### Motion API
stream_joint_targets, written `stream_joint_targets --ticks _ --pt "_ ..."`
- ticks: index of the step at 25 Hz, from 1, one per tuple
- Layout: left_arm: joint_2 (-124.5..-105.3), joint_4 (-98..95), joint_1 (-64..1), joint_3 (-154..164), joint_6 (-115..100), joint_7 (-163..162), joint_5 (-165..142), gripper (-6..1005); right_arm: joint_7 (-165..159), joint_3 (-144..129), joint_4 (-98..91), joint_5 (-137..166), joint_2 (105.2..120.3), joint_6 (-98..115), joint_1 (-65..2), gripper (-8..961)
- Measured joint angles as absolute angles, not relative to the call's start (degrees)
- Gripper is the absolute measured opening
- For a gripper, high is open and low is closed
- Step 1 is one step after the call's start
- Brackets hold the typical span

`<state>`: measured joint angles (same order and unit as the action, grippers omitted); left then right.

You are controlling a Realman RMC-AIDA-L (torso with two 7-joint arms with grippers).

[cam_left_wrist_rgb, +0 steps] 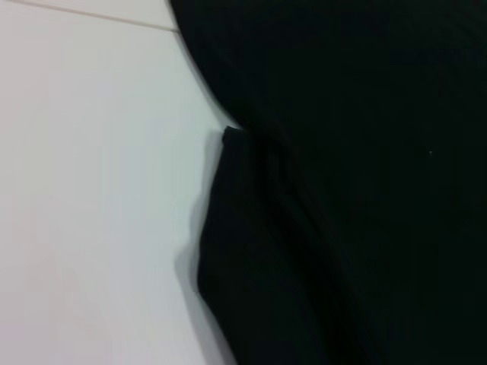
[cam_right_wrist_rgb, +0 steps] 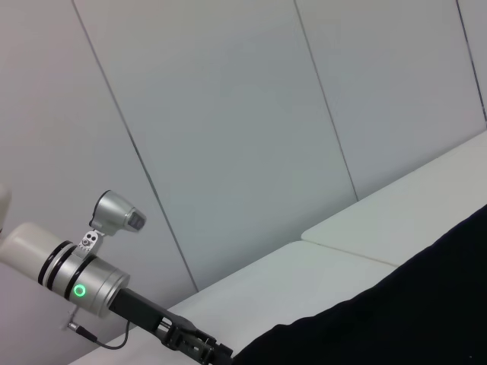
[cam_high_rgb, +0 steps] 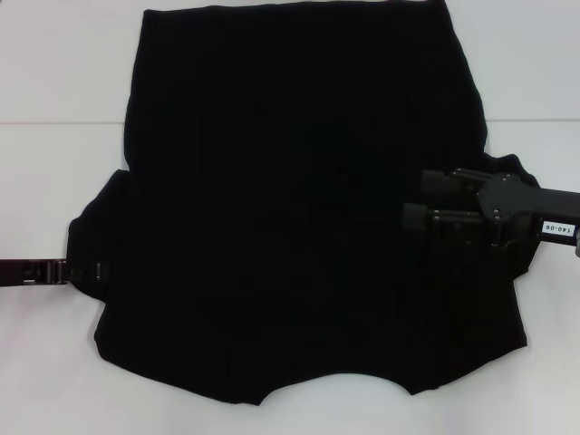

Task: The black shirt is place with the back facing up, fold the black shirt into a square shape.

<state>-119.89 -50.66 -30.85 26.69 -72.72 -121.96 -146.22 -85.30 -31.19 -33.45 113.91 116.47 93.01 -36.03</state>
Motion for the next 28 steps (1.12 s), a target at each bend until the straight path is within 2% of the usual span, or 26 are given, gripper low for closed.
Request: stream_joint_targets --ticks 28 --pt "-119.97 -50.3 -31.5 28.2 -72.8 -120.9 -146.8 752 -85.3 -30.9 -33.5 113.9 116.54 93.2 -36.0 899"
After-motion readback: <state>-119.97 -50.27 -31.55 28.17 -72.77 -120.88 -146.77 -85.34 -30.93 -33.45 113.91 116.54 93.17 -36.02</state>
